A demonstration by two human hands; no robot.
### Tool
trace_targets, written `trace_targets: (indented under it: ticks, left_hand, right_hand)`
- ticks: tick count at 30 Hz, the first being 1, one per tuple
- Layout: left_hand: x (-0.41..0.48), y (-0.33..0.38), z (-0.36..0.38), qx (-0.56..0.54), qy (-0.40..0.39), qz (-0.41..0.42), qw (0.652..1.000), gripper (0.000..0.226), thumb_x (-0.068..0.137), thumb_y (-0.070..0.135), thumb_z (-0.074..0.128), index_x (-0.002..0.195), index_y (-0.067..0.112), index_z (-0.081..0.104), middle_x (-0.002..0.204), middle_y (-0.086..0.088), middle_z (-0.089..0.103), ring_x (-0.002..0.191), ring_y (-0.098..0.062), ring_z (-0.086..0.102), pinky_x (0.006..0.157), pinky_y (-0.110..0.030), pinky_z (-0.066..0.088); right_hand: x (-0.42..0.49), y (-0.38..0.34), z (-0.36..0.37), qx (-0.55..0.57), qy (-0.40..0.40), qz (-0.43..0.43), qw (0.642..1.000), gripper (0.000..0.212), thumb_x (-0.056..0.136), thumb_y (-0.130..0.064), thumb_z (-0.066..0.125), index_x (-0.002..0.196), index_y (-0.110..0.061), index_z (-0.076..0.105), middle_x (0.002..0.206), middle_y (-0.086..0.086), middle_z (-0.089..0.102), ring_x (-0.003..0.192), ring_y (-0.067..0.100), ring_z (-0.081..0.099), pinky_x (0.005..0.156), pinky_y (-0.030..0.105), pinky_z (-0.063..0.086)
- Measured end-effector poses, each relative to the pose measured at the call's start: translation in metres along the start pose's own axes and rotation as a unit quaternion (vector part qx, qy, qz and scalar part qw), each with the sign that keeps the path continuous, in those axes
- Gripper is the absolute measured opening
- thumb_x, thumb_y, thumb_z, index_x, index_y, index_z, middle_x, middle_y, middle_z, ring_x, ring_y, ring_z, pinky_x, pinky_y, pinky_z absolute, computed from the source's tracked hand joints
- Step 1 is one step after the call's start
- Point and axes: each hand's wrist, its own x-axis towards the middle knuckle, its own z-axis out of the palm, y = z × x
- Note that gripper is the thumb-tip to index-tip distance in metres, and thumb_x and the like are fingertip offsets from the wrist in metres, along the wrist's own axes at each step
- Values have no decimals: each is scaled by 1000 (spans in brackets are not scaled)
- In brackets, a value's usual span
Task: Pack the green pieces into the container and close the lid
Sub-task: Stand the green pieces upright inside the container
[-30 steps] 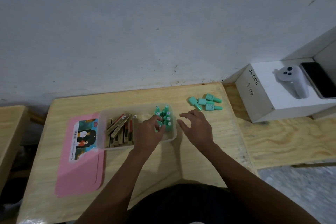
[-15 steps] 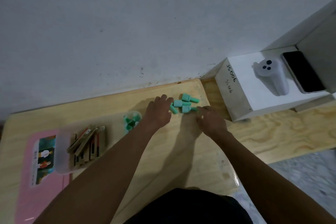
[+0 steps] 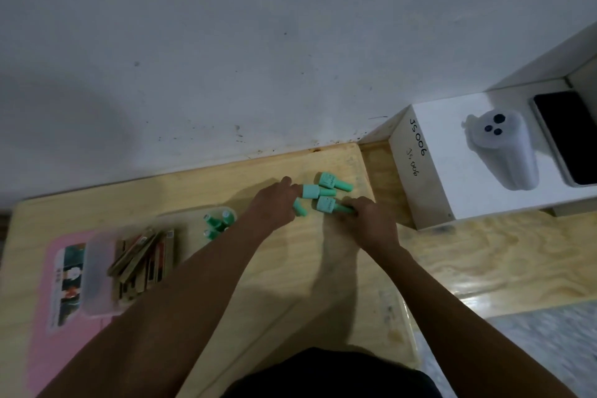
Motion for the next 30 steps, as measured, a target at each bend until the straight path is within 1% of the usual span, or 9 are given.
trace_targets:
  ticks: [3, 6, 9, 11, 16, 20, 23, 27, 30]
  left_hand:
    - [-8, -2, -4, -83, 35, -21, 996, 33, 83, 24, 57, 111, 6, 57, 109, -9, 48, 90, -29, 58, 71, -38, 48]
    - [-22, -1, -16, -280, 81, -74, 954, 23, 87, 21, 57, 96, 0, 58, 92, -11, 53, 77, -26, 56, 69, -37, 46]
    - [-47, 0, -35, -542, 59, -102, 832, 19, 93, 16, 53, 107, 5, 59, 94, -12, 61, 65, -22, 63, 69, -39, 58]
    - [-68, -4, -46, -647, 63, -90, 755, 19, 94, 13, 54, 112, 5, 56, 100, -13, 60, 65, -21, 64, 72, -40, 60]
    - [-123, -33, -54, -726, 87, -72, 678, 28, 92, 14, 59, 117, 5, 51, 96, -14, 66, 70, -25, 68, 81, -48, 57]
    - [-163, -60, -45, -758, 123, -74, 636, 16, 93, 22, 57, 105, 11, 58, 93, -15, 67, 74, -31, 69, 80, -46, 55]
    - [-183, -79, -32, -722, 164, -77, 668, 14, 91, 30, 60, 97, 18, 63, 96, -9, 70, 86, -27, 71, 80, -41, 57]
    - [-200, -97, -15, -530, 249, -77, 807, 8, 86, 38, 63, 85, 31, 66, 96, 3, 65, 87, -14, 65, 81, -29, 53]
    - [-212, -101, -1, -420, 285, -67, 859, 6, 86, 31, 65, 87, 25, 64, 88, 3, 54, 76, -15, 59, 69, -24, 45]
  right_hand:
    - [-6, -2, -2, 127, -29, 39, 991, 35, 90, -34, 65, 123, -21, 65, 120, 3, 66, 104, 17, 61, 88, 35, 52]
    - [-15, -10, -5, 211, -43, 56, 975, 34, 90, -31, 65, 122, -19, 65, 117, -1, 65, 102, 13, 59, 85, 27, 50]
    - [-28, -25, -11, 274, -38, 48, 960, 31, 92, -31, 63, 120, -18, 66, 112, -4, 65, 98, 11, 61, 78, 23, 52]
    - [-36, -40, -17, 328, -36, 52, 942, 26, 92, -29, 63, 115, -20, 68, 111, -3, 67, 97, 10, 64, 79, 28, 57]
    - [-60, -90, -29, 425, -46, 51, 902, 15, 89, -21, 68, 103, -23, 71, 103, -6, 71, 90, 9, 68, 77, 26, 58]
    - [-77, -127, -31, 381, -47, -15, 923, 13, 89, -18, 67, 100, -25, 71, 101, -12, 70, 90, 6, 66, 75, 24, 58]
    - [-84, -149, -22, 302, -29, -90, 949, 11, 87, -18, 69, 96, -24, 72, 96, -17, 70, 81, 2, 64, 71, 18, 53]
    - [-92, -172, 5, 213, -8, -155, 965, 13, 82, -19, 73, 95, -23, 71, 92, -15, 68, 75, 5, 62, 63, 9, 46]
    - [-98, -182, 27, 113, -23, -178, 977, 20, 78, -27, 74, 98, -24, 70, 89, -12, 68, 73, 4, 59, 67, 17, 48]
